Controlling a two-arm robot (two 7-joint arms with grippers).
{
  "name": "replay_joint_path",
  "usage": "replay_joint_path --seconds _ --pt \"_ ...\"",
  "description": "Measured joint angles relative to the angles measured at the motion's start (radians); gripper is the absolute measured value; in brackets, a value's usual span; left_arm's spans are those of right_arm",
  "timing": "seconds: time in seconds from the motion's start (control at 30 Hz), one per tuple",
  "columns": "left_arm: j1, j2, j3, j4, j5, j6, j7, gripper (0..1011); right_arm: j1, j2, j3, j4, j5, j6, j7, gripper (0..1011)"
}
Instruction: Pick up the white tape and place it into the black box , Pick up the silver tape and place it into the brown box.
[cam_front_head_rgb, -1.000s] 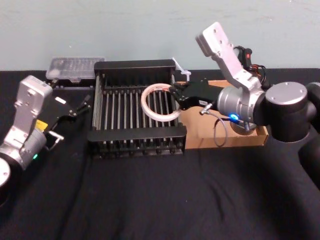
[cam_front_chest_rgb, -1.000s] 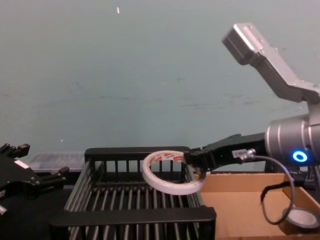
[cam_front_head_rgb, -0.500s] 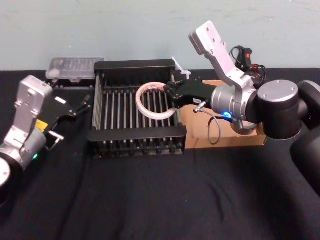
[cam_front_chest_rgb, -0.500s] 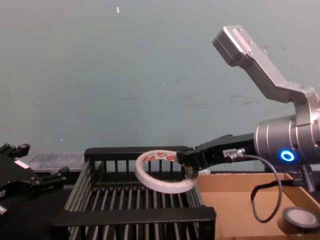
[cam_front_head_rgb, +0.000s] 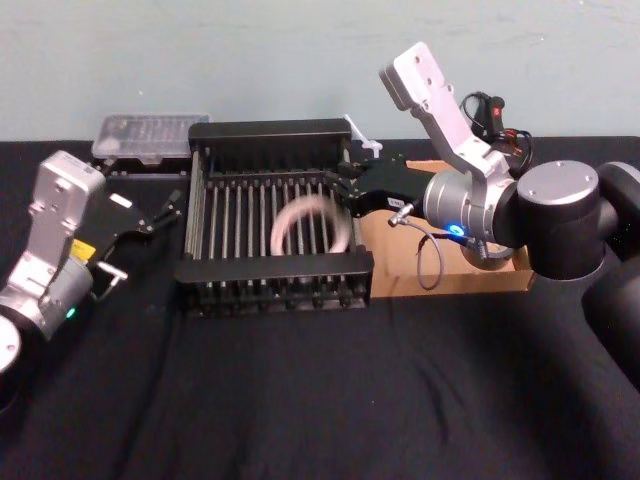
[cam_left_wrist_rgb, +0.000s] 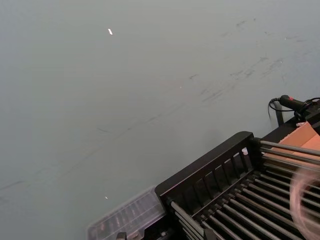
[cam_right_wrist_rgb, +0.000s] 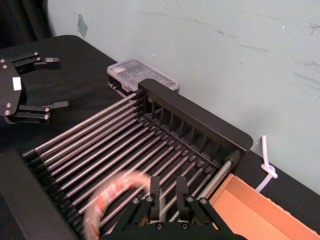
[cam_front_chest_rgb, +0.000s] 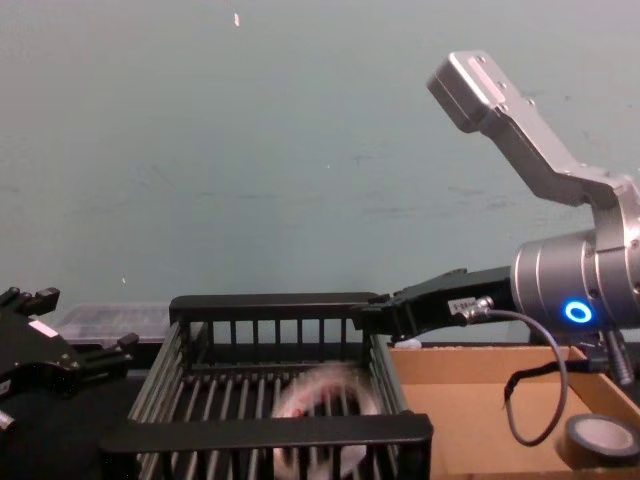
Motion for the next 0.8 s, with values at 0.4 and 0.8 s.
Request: replay_joint_path --seconds 0.4,0.8 --pt "0.000 0.000 0.000 0.000 0.000 0.000 0.000 1001 -0.001 0.001 0.000 -0.002 0.000 0.001 0.000 563" --pt "0.000 0.000 0.000 0.000 0.000 0.000 0.000 1002 -0.002 0.002 0.000 -0.003 0.001 0.001 0.000 918"
